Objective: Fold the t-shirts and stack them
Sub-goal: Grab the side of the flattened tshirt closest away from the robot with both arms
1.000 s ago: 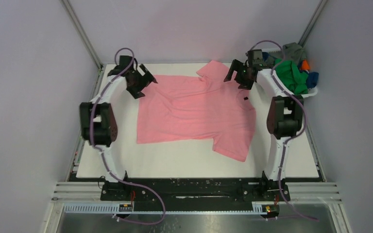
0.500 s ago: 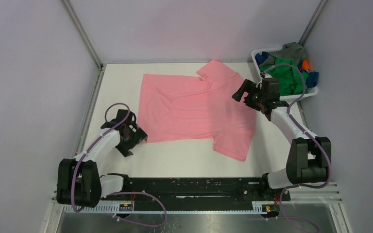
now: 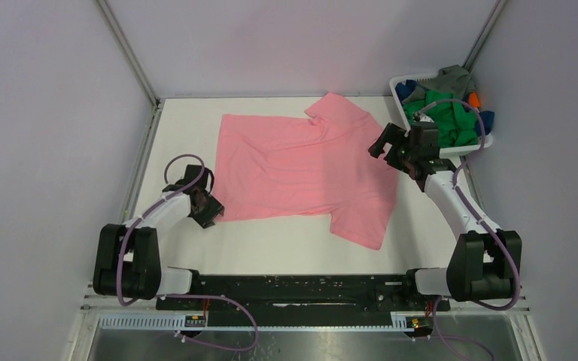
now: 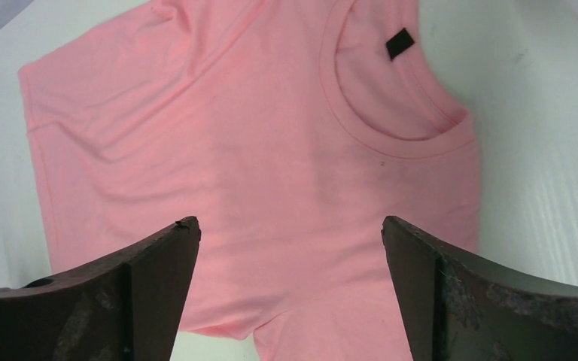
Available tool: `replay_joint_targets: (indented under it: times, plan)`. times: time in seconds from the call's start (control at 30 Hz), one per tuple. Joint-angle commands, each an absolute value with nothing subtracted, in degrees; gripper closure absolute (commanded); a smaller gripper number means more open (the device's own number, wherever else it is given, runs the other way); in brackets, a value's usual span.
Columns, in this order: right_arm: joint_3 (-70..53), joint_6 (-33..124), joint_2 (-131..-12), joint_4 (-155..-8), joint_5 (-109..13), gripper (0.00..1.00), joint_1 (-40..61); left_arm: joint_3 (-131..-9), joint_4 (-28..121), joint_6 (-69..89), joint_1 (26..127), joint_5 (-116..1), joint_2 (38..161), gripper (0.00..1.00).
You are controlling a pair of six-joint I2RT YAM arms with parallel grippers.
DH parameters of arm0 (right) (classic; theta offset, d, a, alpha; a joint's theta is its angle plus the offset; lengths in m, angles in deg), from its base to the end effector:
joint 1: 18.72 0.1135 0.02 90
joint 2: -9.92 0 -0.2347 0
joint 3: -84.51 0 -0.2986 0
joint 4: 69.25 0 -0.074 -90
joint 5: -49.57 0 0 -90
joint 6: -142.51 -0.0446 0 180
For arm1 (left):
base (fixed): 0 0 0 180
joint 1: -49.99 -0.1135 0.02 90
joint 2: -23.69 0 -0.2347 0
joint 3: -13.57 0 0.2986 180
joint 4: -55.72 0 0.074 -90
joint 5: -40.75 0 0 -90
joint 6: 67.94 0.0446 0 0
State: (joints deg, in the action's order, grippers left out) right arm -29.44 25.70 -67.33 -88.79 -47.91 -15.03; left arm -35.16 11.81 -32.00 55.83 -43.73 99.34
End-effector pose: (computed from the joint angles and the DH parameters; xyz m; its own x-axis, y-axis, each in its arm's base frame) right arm 0.3616 0.0291 0.2240 -0.5344 0.4137 -0.7371 0.0735 0.8915 0.4470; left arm 0.2660 -0.0229 0.0939 -0.6081 -0.7479 -0.2663 -0.7198 0.6609 -0.2125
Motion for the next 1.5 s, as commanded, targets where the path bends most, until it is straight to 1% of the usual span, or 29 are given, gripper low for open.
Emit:
replay_joint_targets:
  times: [0.0,0.07,0.13,0.23,0.37,0.57,0.7,0.83,0.97,1.07,1.13,1.23,1.27,1.3,1.33,1.4,1.43,1.47]
  plan:
    - [-28.6,26.2,-64.1,-93.7,-40.0,0.0,-15.0,-36.7,15.1,-31.2,56.0,-45.1,102.1,0.65]
    - [-29.0,25.7,-63.4,-95.5,-36.5,0.0,-15.1,-36.4,15.2,-30.7,56.1,-44.9,102.0,0.77]
    - [-29.2,25.6,-62.6,-97.1,-34.1,0.01,-15.0,-36.3,15.1,-29.9,56.2,-44.7,101.9,0.99]
    - [-29.5,25.4,-61.4,-99.6,-32.6,0.0,-15.0,-36.5,15.1,-28.9,56.2,-43.1,102.1,1.0]
    - [-30.1,25.5,-60.4,-104.5,-34.9,0.0,-13.8,-38.0,14.7,-27.6,56.2,-42.3,102.7,1.0]
    - [-33.0,27.3,-61.6,-119.8,-32.7,0.01,1.1,-39.3,12.6,-26.7,56.2,-38.8,101.3,1.0]
    - [-37.0,26.4,-61.1,-123.2,-39.4,0.1,7.0,-39.4,13.8,-26.5,56.2,-40.6,102.8,1.0]
    - [-39.3,26.1,-63.7,-125.6,-40.3,0.16,10.8,-38.9,15.0,-26.7,56.2,-42.0,103.2,1.0]
    - [-40.8,25.1,-69.0,-121.6,-39.3,0.22,11.0,-38.0,15.7,-26.6,56.2,-42.5,103.0,1.0]
    - [-39.9,24.7,-74.3,-118.4,-40.2,0.33,11.0,-37.5,15.9,-26.4,56.2,-43.1,103.2,1.0]
    - [-39.5,23.5,-77.2,-118.2,-40.3,0.36,10.9,-37.6,15.6,-26.2,56.2,-43.4,103.2,1.0]
    - [-41.5,21.5,-78.5,-117.9,-40.2,0.39,11.1,-37.5,14.9,-26.4,56.2,-43.1,102.7,1.0]
    - [-42.5,20.9,-78.4,-117.6,-40.2,0.42,11.2,-37.3,14.7,-26.5,56.2,-43.0,102.4,1.0]
    - [-43.4,19.7,-77.9,-117.4,-40.3,0.49,11.5,-37.0,14.6,-26.7,56.2,-42.9,102.0,1.0]
    - [-44.3,18.7,-77.4,-117.3,-40.3,0.58,12.1,-36.6,14.3,-26.9,56.2,-42.8,101.6,1.0]
    - [-45.5,18.0,-76.0,-117.6,-40.3,0.8,13.7,-35.8,13.6,-27.5,56.2,-42.5,100.1,1.0]
    - [-45.5,18.1,-74.6,-118.0,-40.1,0.88,14.9,-35.4,12.9,-27.8,56.2,-42.0,99.3,1.0]
    - [-45.2,17.4,-73.2,-119.2,-40.2,0.93,15.7,-34.9,12.0,-28.3,56.2,-41.3,98.2,1.0]
